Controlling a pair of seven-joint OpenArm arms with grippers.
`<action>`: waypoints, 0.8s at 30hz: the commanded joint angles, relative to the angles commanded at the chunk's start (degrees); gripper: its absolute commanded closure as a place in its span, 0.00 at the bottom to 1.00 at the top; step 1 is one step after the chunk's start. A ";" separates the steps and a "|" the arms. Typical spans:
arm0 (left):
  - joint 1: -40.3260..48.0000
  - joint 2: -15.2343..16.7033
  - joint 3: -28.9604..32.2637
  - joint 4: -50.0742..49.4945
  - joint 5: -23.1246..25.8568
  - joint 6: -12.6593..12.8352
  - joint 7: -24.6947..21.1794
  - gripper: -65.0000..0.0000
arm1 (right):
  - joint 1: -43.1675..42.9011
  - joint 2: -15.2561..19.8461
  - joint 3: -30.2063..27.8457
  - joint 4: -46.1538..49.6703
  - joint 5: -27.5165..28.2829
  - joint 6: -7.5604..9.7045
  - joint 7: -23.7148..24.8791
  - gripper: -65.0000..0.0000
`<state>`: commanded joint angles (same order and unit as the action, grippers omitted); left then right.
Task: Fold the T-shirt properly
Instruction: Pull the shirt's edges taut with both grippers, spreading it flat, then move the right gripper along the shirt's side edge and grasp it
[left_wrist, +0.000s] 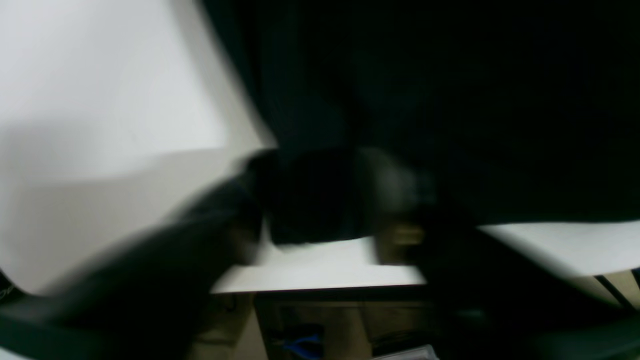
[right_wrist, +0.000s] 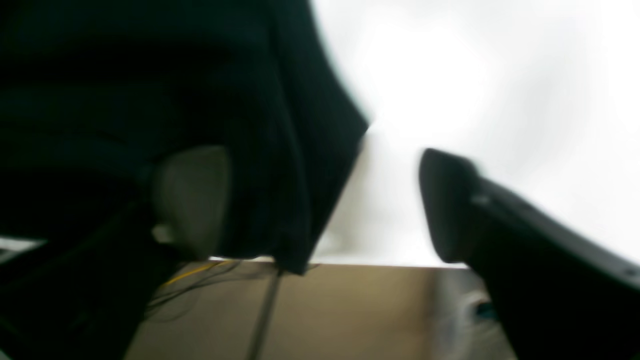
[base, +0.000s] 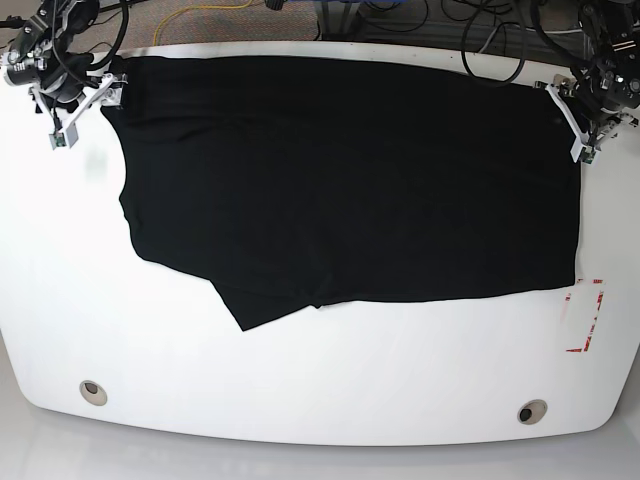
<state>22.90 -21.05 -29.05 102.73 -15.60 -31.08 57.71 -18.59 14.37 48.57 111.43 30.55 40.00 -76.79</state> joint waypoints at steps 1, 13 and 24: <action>-0.18 0.00 0.09 0.62 -0.09 0.00 0.00 0.38 | 0.18 -0.09 -0.09 1.49 0.00 0.00 0.00 0.11; -4.92 0.09 0.18 3.60 0.00 -0.26 2.73 0.38 | 8.09 -2.64 -9.49 0.26 4.13 0.00 -1.93 0.14; -5.10 0.09 0.18 3.43 0.00 -0.26 2.73 0.38 | 8.53 -4.22 -20.31 -0.79 -5.10 0.00 -0.18 0.20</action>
<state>17.80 -20.97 -28.88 106.15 -15.60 -31.34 60.44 -10.07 10.15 28.26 110.64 25.45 40.00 -76.97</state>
